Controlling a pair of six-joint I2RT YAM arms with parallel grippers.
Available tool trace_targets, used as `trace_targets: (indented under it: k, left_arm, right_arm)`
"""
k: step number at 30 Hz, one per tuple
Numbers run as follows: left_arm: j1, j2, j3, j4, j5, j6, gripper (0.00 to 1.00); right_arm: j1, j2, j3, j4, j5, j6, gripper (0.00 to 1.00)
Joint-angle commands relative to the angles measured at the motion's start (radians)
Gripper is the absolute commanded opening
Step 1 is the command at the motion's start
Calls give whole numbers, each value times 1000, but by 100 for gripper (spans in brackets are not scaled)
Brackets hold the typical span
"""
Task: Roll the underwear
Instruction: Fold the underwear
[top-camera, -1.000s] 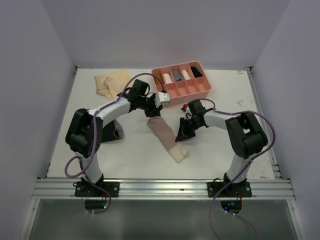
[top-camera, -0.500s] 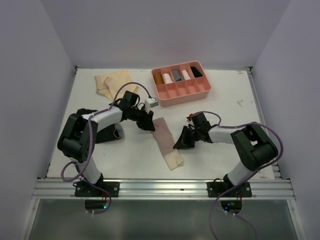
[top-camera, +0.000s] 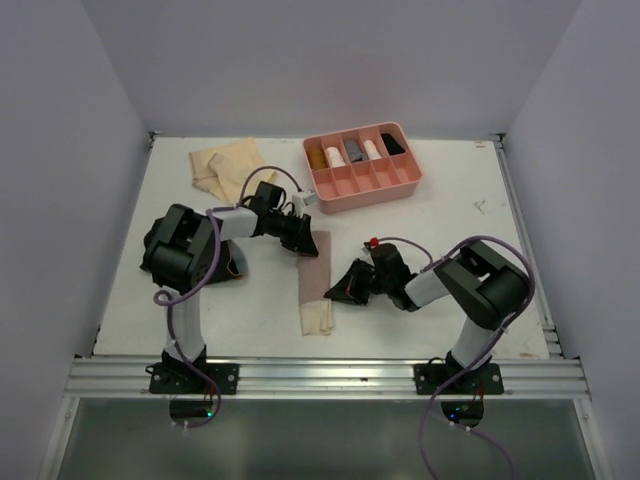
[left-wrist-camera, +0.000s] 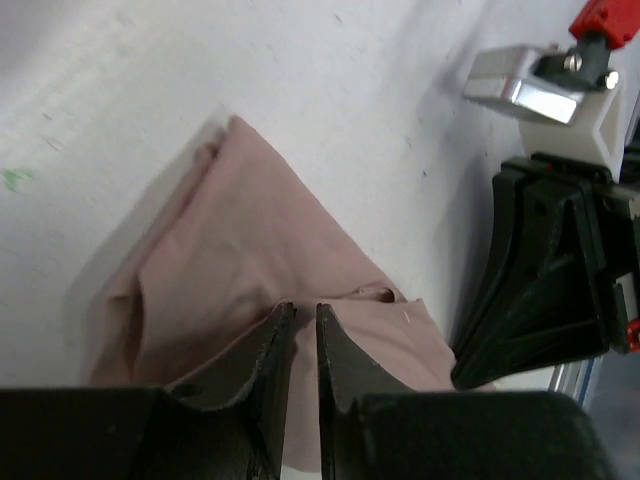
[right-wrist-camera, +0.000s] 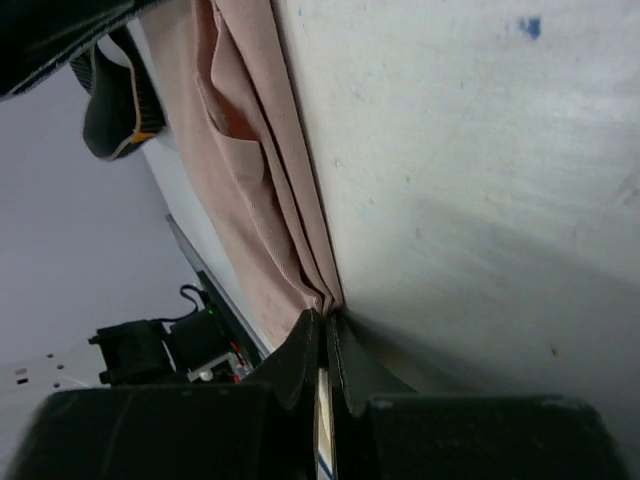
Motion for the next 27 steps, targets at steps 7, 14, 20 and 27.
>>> trace_targets:
  k: [7,14,20,27]
  left_arm:
    - [41,137,209,44,112,29,20]
    - [42,-55,157,-47,172,178,34]
    - [47,-248,11,-46,115,186,33]
    - [61,-369,-165,95,118,3,29]
  right_arm:
    - [25,137,-106,235,190,121,1]
    - [22,-398,-12,-327,423,-130,35]
    - [16,-563,170,-632,502,-321,28]
    - [17,-266,299,-415,300,-318,10]
